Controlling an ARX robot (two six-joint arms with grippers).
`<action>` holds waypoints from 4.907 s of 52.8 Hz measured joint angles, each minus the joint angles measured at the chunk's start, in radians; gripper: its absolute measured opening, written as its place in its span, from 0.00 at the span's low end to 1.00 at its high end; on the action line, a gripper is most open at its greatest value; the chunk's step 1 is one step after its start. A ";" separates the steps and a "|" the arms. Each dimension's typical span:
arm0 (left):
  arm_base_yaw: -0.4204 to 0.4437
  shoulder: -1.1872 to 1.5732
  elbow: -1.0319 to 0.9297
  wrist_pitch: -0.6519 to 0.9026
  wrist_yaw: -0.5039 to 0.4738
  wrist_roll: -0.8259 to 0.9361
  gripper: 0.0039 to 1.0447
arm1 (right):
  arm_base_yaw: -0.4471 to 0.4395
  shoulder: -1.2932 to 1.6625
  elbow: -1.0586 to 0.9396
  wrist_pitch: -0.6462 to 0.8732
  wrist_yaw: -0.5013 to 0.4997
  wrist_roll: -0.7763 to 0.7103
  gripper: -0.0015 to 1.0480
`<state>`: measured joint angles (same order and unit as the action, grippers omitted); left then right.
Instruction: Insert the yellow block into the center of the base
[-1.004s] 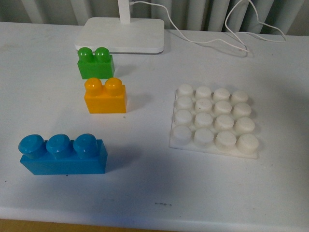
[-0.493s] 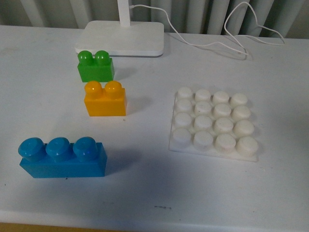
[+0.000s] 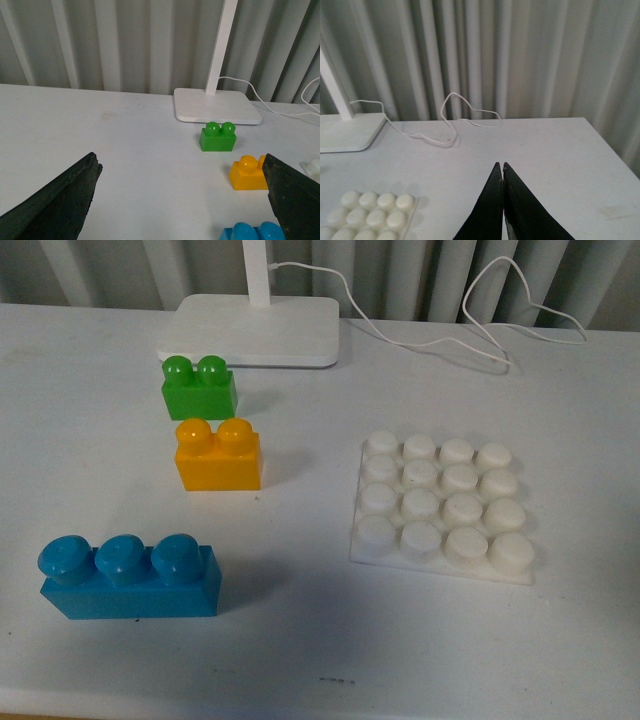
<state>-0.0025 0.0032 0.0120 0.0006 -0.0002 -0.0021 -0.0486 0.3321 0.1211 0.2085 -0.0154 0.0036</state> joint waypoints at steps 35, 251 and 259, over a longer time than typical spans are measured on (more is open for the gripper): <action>0.000 0.000 0.000 0.000 0.000 0.000 0.94 | 0.045 -0.326 -0.115 -0.208 0.013 -0.001 0.01; -0.283 1.962 1.299 -0.463 0.345 1.198 0.30 | 0.045 -0.328 -0.115 -0.209 0.014 -0.003 0.91; -0.308 1.939 1.356 -0.491 0.347 1.202 0.30 | 0.045 -0.328 -0.115 -0.209 0.014 -0.003 0.91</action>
<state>-0.3107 1.9419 1.3682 -0.4908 0.3466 1.2003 -0.0032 0.0040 0.0063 -0.0002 -0.0010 0.0010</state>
